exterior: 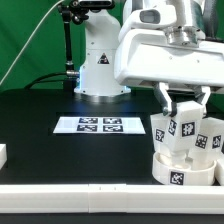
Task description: Assemble stool
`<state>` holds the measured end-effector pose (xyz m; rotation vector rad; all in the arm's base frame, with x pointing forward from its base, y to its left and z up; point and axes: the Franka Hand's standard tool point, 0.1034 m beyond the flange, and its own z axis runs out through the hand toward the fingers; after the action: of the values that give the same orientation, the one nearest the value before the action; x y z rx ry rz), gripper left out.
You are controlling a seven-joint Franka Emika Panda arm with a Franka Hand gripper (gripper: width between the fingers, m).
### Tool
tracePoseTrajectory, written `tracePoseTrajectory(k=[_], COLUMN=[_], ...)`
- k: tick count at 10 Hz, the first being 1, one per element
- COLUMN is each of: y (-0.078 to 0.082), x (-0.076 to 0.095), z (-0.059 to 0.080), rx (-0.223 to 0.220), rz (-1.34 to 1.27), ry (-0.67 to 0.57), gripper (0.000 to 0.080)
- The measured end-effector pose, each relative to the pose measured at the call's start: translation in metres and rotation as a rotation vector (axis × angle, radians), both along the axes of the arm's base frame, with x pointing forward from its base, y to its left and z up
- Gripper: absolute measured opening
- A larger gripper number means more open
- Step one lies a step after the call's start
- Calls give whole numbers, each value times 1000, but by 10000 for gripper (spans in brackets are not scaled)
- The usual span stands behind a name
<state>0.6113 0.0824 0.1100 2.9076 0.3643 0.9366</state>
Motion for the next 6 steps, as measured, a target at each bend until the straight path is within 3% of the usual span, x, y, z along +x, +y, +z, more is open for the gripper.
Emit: tracePoseTrajectory(k=[6], y=[7], x=[-4], z=[-7], rx=[3], rz=[-2], ry=[5], gripper=[327])
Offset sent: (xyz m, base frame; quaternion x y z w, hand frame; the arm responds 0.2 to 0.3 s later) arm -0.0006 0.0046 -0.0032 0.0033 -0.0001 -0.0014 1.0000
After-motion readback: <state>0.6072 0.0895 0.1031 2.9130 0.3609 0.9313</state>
